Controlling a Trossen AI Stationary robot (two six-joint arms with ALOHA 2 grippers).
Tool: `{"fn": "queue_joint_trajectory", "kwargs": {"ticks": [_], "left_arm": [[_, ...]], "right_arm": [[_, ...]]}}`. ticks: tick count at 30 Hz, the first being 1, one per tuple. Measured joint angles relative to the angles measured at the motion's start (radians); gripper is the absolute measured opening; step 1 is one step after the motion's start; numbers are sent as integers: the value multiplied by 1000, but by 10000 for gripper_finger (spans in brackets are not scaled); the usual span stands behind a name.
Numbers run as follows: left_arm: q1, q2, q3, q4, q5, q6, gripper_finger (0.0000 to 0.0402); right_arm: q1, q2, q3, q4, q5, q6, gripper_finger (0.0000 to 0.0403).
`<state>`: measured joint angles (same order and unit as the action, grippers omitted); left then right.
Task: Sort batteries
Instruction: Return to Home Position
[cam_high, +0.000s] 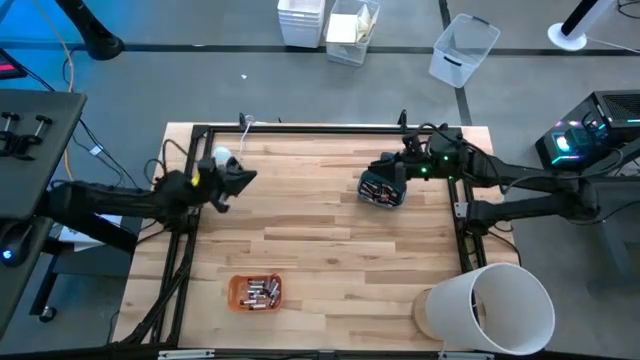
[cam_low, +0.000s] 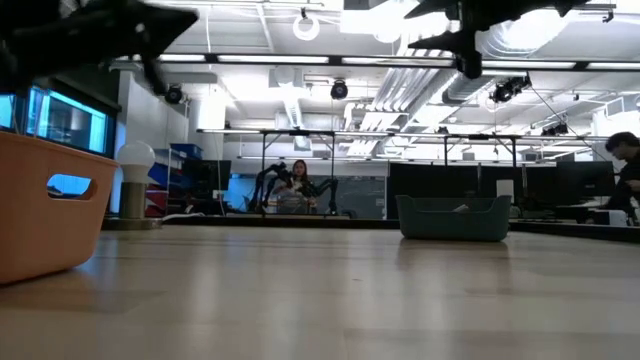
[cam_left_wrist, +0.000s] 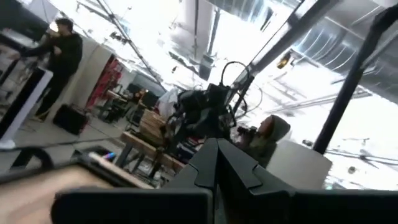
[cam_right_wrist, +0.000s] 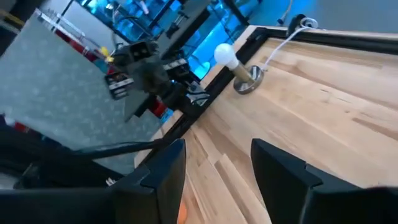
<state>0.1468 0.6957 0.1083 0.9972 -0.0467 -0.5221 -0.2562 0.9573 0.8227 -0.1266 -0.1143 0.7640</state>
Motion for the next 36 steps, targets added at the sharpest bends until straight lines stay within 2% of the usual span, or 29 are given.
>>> {"fn": "queue_joint_trajectory", "kwargs": {"ticks": [2, 4, 7, 9, 10, 14, 18, 21, 23, 27, 31, 36], "left_arm": [[-22, -81, -77, -5, -36, -24, 0], [-56, -147, -91, -106, -90, -26, 0], [-107, -219, -83, -252, -145, -1, 0], [-134, -237, -83, -294, -170, 3, 0], [-146, -244, -83, -308, -180, 10, 0], [-163, -252, -83, -318, -194, 62, 0], [-163, -251, -83, -348, -195, 51, 0], [-163, -251, -83, -355, -190, 47, 0], [-163, -251, -83, -360, -190, 45, 0], [-163, -251, -83, -372, -189, 44, 0], [-163, -251, -83, -372, -188, 44, 0], [-163, -251, -83, -372, -188, 45, 0]], "right_arm": [[21, -4, 0, -1, 16, -33, 168], [40, -14, 0, -5, 37, -54, 142], [57, -37, 0, -7, 54, -65, 75], [64, -60, 0, -34, 56, -65, 24], [70, -72, 0, -46, 57, -65, 13], [90, -144, 0, -142, 58, -65, 6], [117, -216, -1, -263, 95, -80, 3], [135, -267, -32, -276, 115, -104, 1], [133, -302, -96, -215, 97, -118, 1], [90, -361, -313, 1, 4, -115, 1], [11, -365, -549, 393, -144, -108, 0], [-7, -322, -741, 855, -174, 15, 0]]}}
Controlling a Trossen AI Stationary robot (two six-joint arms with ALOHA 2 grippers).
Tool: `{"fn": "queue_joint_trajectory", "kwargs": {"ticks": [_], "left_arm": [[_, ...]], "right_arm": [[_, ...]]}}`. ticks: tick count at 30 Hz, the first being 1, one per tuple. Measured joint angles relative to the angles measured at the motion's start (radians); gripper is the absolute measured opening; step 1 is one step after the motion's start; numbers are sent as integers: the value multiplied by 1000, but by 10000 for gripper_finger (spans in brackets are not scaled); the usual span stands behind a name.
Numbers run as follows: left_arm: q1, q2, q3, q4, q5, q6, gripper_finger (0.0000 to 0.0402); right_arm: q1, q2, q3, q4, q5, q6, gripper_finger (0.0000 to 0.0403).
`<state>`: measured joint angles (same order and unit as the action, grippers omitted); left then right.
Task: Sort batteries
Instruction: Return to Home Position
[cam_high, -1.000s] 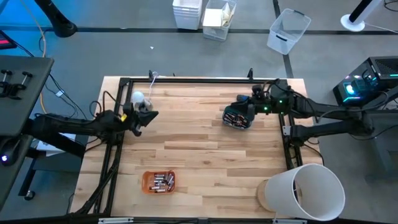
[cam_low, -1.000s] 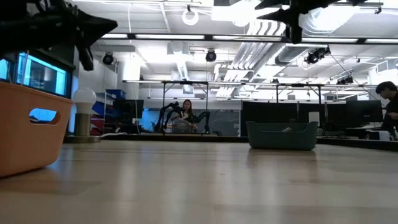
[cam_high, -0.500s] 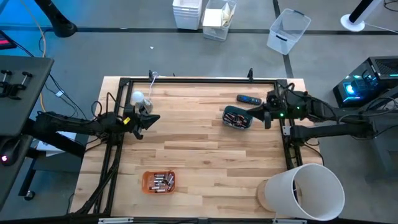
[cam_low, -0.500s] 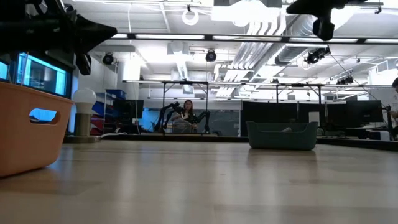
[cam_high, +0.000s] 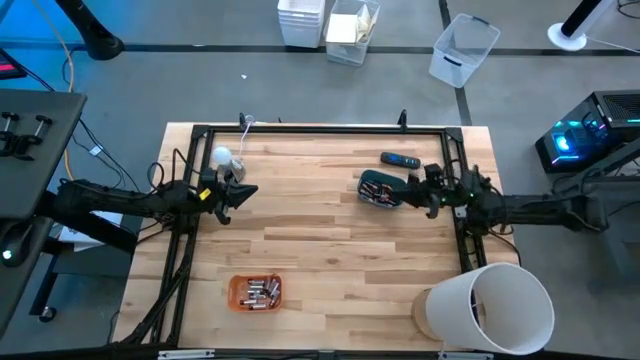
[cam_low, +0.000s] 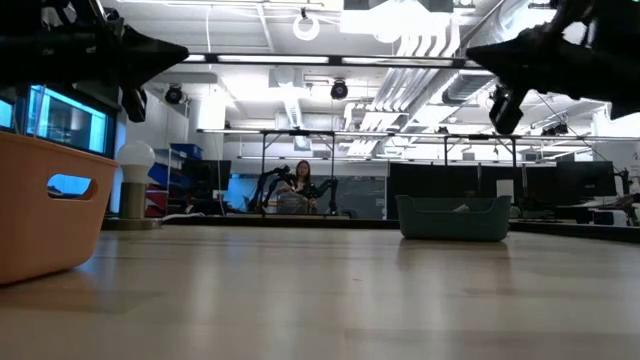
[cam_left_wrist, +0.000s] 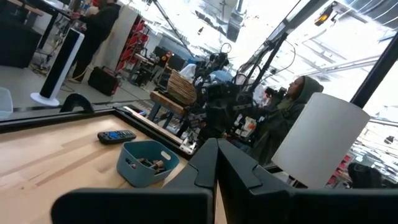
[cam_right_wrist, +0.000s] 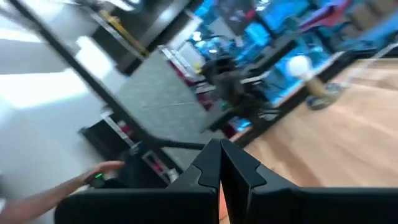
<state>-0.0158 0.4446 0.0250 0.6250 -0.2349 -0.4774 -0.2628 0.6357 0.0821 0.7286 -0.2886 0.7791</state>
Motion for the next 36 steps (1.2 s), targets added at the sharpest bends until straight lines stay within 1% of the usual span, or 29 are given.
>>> {"fn": "queue_joint_trajectory", "kwargs": {"ticks": [3, 5, 8, 10, 13, 15, 17, 19, 20, 21, 25, 27, 29, 32, 36], "left_arm": [[0, 0, 0, -1, 0, 0, 0], [0, -1, 0, -12, 0, 0, 0], [0, -5, 0, -16, 0, 0, 0], [0, -13, 0, -44, 0, 1, 0], [0, -23, 0, -124, 0, 0, 0], [0, -33, 1, -224, 0, 1, 0], [0, -54, 1, -378, 0, 0, 0], [0, -84, 1, -590, 0, 1, 0], [1, -85, 3, -622, 17, 6, 0], [4, -84, 4, -603, 44, 17, 0], [2, -96, -7, -613, 116, 17, 0], [3, -98, -12, -606, 138, 18, 0], [2, -100, -12, -607, 145, 18, 0], [2, -120, -12, -607, 148, 18, 0], [2, -190, -12, -607, 148, 18, 0]], "right_arm": [[59, 9, -57, 114, 0, -5, 0], [112, 8, -73, 117, -1, -63, 0], [178, 13, -72, 28, 6, -158, 0], [195, 13, -72, -53, 45, -149, 0], [200, 13, -72, -182, 53, -121, 0], [200, 13, -73, -265, 53, -101, 0], [200, 13, -73, -346, 53, -99, 0], [200, 13, -73, -424, 53, -104, 0], [200, 13, -73, -460, 53, -104, 0], [200, 14, -73, -491, 53, -103, 0], [201, 9, -73, -610, 54, -105, 0], [201, -38, -73, -687, 55, -104, 0], [205, -97, -73, -671, 66, -104, 0], [205, -220, -73, -679, 71, -106, 0], [204, -398, -73, -681, 71, -106, 0]]}}
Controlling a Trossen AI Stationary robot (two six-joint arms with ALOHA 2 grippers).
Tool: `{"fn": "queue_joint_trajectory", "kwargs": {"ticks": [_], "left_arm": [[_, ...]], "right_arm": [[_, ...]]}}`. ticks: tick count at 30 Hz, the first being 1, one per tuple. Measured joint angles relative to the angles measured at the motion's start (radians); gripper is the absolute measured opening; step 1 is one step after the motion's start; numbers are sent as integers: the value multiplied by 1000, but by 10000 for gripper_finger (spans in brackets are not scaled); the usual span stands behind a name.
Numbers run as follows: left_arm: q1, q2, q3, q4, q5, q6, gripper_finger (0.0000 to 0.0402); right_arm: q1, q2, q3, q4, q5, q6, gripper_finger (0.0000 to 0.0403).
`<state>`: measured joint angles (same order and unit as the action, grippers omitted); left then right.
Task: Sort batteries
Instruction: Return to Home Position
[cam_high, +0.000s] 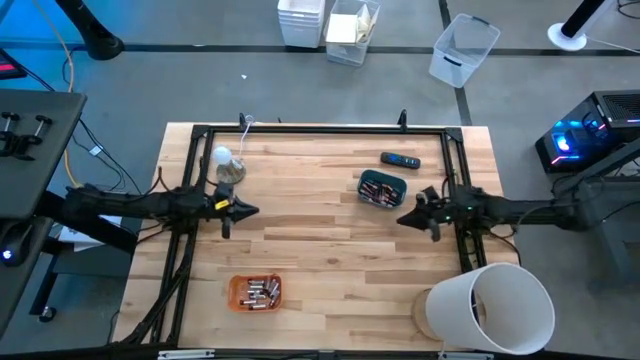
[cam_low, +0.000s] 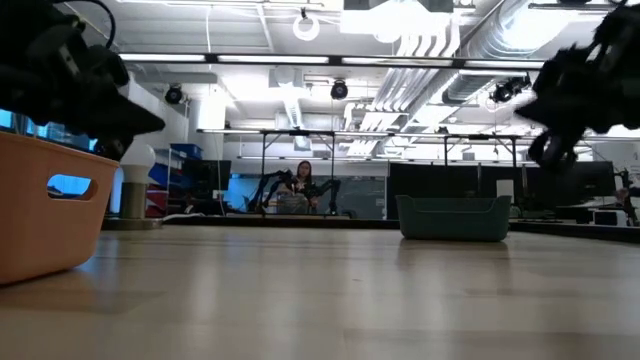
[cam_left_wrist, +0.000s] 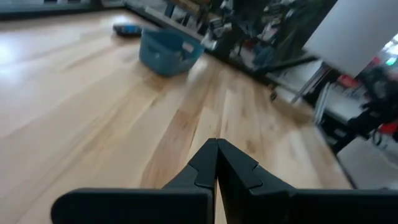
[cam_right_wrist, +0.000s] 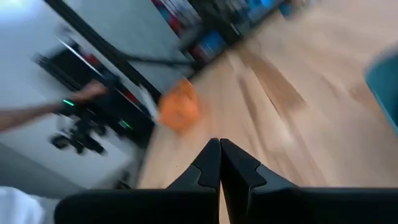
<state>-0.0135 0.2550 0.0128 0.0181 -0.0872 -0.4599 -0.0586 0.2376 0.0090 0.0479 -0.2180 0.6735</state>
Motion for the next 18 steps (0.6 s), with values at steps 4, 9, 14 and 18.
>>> {"fn": "queue_joint_trajectory", "kwargs": {"ticks": [4, 9, 14, 18], "left_arm": [[0, -74, 0, 0, 0, 0, 0], [0, -185, 0, 1, -2, 0, 0], [20, -252, 0, 0, 0, -1, 0], [27, -252, -1, 1, 2, 0, 0]], "right_arm": [[0, -189, 0, 1, 0, 0, 0], [-7, -237, 0, 84, -11, -1, 0], [-7, -237, 0, 53, -14, -1, 0], [-7, -234, 0, 32, -14, -1, 0]]}}
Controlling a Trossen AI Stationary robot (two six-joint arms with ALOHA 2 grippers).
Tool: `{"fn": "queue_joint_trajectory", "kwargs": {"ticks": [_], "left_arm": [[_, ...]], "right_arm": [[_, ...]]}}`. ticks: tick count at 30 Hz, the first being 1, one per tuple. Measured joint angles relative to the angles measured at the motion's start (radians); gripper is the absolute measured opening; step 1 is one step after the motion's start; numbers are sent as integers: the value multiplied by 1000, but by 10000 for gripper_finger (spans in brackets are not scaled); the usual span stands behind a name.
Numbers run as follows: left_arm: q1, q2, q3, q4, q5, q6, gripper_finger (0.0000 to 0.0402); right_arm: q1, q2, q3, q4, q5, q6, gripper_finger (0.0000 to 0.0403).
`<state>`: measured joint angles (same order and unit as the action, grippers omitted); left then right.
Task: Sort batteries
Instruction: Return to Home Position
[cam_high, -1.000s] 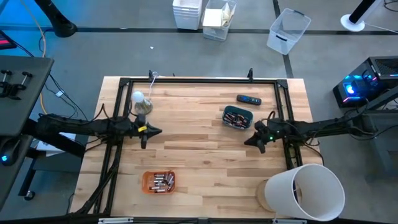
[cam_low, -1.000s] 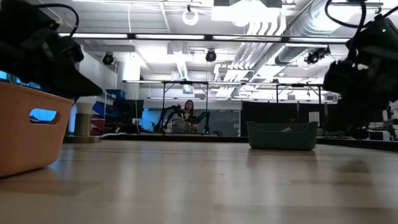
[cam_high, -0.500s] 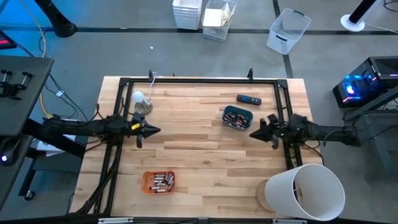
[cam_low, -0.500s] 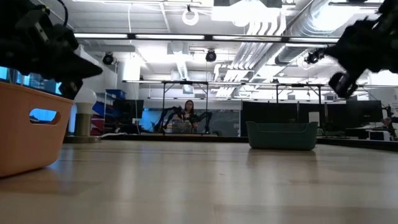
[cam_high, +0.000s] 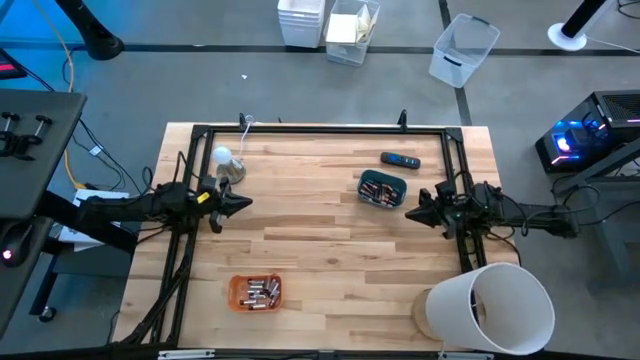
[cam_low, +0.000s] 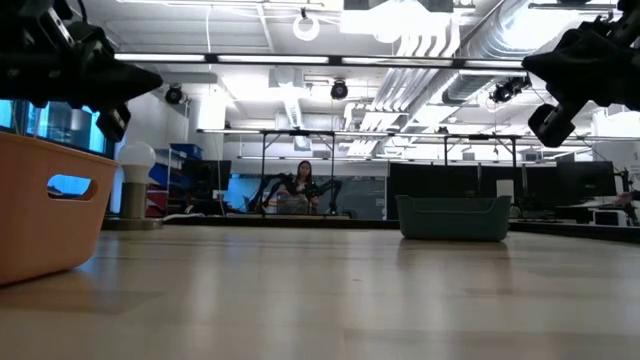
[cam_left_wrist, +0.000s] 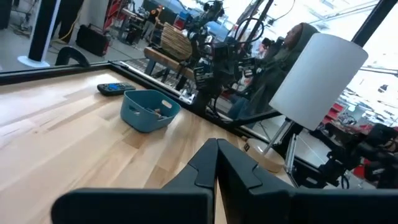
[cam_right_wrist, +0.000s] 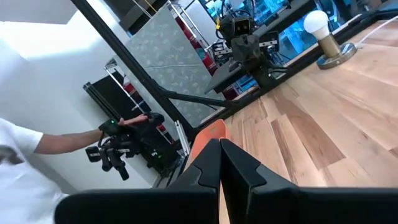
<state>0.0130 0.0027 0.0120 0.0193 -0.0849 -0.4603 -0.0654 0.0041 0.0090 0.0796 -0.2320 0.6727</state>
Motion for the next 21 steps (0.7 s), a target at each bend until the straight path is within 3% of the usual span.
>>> {"fn": "queue_joint_trajectory", "kwargs": {"ticks": [21], "left_arm": [[0, 6, 0, 1, -5, 0, 0]], "right_arm": [[0, 9, 0, -29, 1, 0, 0]]}}
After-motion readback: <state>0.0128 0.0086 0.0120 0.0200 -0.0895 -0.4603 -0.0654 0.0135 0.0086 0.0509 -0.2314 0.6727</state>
